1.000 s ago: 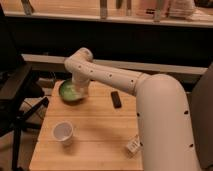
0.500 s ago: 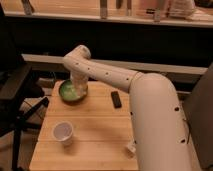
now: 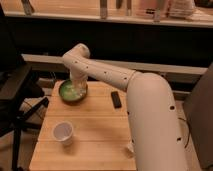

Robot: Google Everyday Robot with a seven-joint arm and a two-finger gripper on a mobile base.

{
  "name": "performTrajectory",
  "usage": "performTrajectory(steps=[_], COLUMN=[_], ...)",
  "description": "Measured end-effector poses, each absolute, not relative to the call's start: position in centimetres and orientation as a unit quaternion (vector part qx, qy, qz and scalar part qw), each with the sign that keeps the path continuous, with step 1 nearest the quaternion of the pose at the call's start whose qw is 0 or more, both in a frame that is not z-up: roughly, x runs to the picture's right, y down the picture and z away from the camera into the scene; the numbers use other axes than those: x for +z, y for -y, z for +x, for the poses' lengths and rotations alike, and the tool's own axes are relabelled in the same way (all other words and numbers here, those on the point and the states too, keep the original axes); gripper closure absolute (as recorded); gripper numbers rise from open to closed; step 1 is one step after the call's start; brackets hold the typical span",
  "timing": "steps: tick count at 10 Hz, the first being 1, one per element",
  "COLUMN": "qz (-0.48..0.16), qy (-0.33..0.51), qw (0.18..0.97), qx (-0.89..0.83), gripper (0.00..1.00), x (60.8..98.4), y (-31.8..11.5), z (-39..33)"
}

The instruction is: Place the white sponge in the ceramic bowl

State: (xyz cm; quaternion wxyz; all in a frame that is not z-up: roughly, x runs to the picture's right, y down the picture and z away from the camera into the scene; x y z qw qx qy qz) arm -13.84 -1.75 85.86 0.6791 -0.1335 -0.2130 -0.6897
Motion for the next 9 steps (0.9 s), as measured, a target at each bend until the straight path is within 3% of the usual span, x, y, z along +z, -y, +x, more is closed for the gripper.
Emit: performTrajectory(steps=[4,9], qz=[-0.132,-0.131], qy=[0.212,0.212], qw=[0.676,0.672], qx=[-0.694,-0.698], gripper=[0.23,0.2], x=[86.28,86.34], y=[2.17,2.11], z=[-13.81,-14.03])
